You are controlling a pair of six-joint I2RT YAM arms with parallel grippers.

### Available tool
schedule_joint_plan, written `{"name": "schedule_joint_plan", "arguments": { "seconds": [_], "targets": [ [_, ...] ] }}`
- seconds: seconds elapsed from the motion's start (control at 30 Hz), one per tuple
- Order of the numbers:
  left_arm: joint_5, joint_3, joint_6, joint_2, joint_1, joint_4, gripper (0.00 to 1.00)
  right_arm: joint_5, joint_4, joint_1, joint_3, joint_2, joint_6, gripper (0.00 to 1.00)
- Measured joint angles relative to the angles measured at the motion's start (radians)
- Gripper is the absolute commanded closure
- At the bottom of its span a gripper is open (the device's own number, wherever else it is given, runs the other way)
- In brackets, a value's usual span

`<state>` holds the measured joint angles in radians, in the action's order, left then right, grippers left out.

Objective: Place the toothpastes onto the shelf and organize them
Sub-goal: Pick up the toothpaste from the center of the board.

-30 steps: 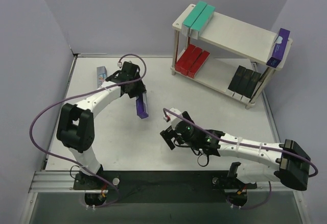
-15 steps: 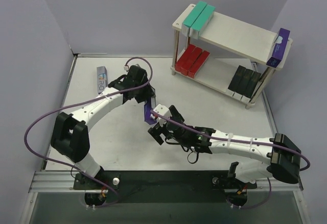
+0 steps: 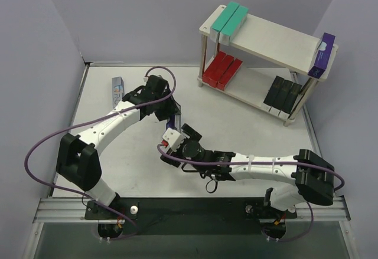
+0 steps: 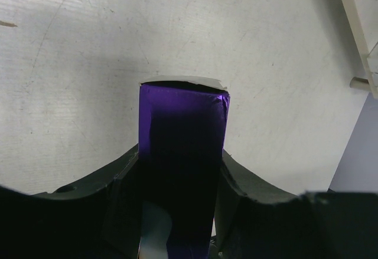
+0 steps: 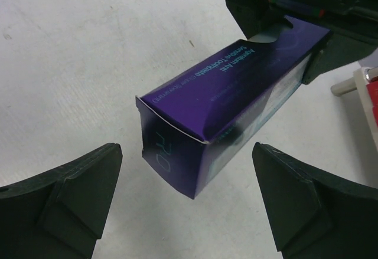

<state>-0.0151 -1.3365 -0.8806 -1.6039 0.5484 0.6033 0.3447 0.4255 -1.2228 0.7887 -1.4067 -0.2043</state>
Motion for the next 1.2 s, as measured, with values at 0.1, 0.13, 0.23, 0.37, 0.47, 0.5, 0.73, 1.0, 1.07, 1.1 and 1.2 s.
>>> {"name": "schedule_joint_plan", "arguments": {
  "seconds": [0.1, 0.13, 0.23, 0.37, 0.47, 0.5, 0.73, 1.0, 1.07, 1.1, 1.2],
  "targets": [
    [-0.019, -0.015, 0.002, 0.003, 0.000, 0.010, 0.65, 0.058, 0.072, -0.023, 0.000, -0.048, -0.080, 0.03],
    [-0.020, -0.017, 0.002, 0.005, 0.000, 0.011, 0.65, 0.083, 0.094, -0.030, 0.000, -0.063, -0.106, 0.04],
    [-0.022, -0.018, 0.000, 0.011, -0.003, 0.017, 0.65, 0.169, 0.173, -0.050, 0.005, -0.115, -0.185, 0.07],
    [-0.026, -0.018, -0.003, 0.016, -0.005, 0.021, 0.64, 0.273, 0.267, -0.074, 0.020, -0.180, -0.275, 0.12],
    [-0.035, -0.018, -0.008, 0.017, -0.006, 0.021, 0.64, 0.342, 0.341, -0.087, 0.032, -0.221, -0.336, 0.22],
    [-0.038, -0.018, -0.009, 0.017, -0.006, 0.021, 0.64, 0.362, 0.364, -0.092, 0.035, -0.232, -0.357, 0.24],
    [-0.055, -0.018, -0.027, 0.017, -0.006, 0.021, 0.60, 0.455, 0.455, -0.101, 0.053, -0.261, -0.431, 0.53],
    [-0.058, -0.013, -0.067, 0.018, -0.008, 0.022, 0.48, 0.523, 0.466, -0.100, 0.074, -0.256, -0.409, 0.80],
    [-0.059, -0.013, -0.067, 0.018, -0.008, 0.022, 0.37, 0.522, 0.451, -0.100, 0.074, -0.251, -0.399, 0.81],
    [-0.060, -0.013, -0.066, 0.018, -0.008, 0.022, 0.34, 0.520, 0.445, -0.100, 0.074, -0.248, -0.395, 0.81],
    [-0.066, -0.013, -0.054, 0.018, -0.012, 0.021, 0.26, 0.504, 0.407, -0.101, 0.074, -0.227, -0.370, 0.82]
  ]
}}
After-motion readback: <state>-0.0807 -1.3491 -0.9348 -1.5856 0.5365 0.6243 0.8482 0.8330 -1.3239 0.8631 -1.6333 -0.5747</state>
